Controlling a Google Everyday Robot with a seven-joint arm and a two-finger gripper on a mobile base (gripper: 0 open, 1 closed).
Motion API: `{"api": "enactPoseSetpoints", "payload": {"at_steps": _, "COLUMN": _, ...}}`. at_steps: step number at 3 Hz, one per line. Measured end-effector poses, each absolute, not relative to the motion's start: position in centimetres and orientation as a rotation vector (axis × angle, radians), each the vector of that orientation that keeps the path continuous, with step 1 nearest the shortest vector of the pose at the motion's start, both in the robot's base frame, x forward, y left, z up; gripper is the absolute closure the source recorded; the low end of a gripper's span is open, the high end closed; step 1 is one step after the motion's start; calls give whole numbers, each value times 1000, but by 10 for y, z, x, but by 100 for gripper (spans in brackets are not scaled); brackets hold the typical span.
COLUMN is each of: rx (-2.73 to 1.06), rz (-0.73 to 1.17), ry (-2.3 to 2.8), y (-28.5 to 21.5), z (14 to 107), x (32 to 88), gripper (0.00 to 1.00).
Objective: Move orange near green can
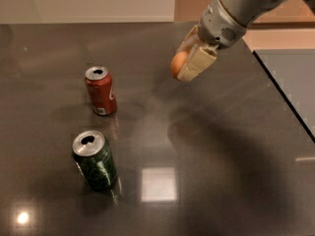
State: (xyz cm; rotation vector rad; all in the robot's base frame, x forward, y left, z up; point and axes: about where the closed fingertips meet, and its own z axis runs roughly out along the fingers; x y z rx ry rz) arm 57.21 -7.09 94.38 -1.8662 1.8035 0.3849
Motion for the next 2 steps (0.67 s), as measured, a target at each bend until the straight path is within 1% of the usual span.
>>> {"api": "enactPoseSetpoints", "payload": {"at_steps": 1, "rx": -1879, "rz": 367, "ry": 1765, "y": -72, "z": 974, "x": 564, "gripper": 100}}
{"api": "enactPoseSetpoints", "payload": {"at_steps": 2, "rx": -1879, "rz": 366, "ry": 1765, "y": -72, "z": 974, "x": 564, "gripper": 100}}
